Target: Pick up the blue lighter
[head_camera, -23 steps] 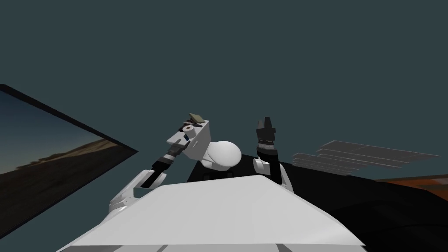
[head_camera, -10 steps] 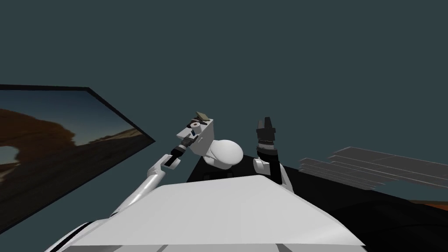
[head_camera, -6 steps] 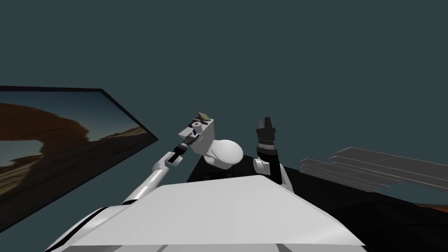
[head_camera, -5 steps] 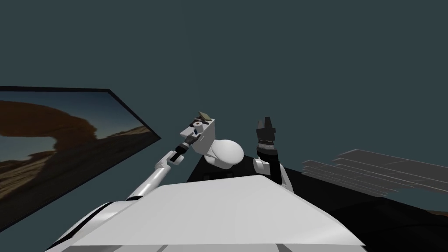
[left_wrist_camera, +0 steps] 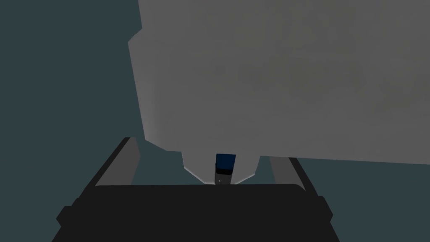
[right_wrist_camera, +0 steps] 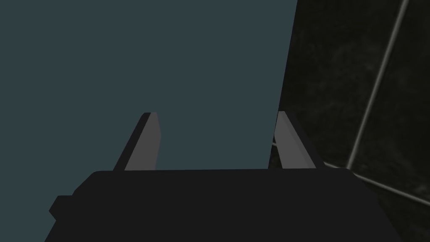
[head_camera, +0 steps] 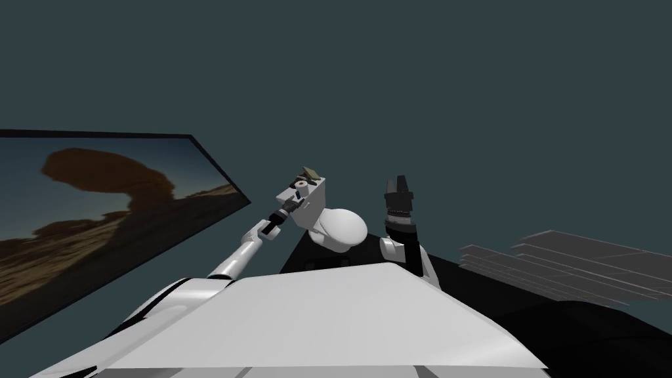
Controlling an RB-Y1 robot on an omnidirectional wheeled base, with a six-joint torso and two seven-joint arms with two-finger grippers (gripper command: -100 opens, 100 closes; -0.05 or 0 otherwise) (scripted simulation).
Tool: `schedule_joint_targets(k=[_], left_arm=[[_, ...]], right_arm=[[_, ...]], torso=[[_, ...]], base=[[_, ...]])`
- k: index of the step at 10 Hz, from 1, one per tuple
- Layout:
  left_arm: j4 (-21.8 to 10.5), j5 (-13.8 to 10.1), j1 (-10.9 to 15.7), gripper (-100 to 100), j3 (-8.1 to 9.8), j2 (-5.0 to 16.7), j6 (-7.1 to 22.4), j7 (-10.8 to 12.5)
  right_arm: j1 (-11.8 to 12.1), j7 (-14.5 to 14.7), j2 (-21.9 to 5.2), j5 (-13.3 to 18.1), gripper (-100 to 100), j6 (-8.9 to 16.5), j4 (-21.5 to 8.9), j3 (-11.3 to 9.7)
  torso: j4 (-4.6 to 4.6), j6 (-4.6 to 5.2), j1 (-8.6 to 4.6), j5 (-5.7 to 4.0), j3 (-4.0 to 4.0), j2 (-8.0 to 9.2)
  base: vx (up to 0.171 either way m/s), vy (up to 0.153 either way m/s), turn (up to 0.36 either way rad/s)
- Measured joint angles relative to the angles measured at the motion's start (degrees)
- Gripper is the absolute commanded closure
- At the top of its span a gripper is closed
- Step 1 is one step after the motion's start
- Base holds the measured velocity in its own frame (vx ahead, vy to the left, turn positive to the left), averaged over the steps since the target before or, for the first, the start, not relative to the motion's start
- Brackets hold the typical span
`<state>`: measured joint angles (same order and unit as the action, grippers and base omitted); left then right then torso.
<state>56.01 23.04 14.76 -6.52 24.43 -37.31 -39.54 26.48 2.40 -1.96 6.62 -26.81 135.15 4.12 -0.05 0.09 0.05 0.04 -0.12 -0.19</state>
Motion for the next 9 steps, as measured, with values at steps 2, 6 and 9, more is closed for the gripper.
schedule_joint_targets(k=[2,6,9], left_arm=[[-3.7,-0.1,3.1,-100,-0.17,-0.3,-0.6,-0.4],[-13.4,-1.5,11.6,-100,-3.62,-0.9,-2.4,-1.8],[-18.6,-2.2,17.0,-100,-6.07,-1.1,-2.7,-2.5]], right_arm=[[0.0,0.0,0.0,0.0,0,0.0,0.0,0.0],[0.0,0.0,0.0,0.0,0,0.0,0.0,0.0],[0.0,0.0,0.0,0.0,0,0.0,0.0,0.0]], torso=[[-0.03,0.00,-0.03,-0.01,-0.07,-0.13],[-0.01,-0.04,0.01,0.00,0.00,0.02],[-0.02,-0.05,-0.01,0.00,-0.02,-0.03]], base=[[-0.027,0.003,0.090],[-0.053,0.005,0.097],[-0.041,0.004,0.092]])
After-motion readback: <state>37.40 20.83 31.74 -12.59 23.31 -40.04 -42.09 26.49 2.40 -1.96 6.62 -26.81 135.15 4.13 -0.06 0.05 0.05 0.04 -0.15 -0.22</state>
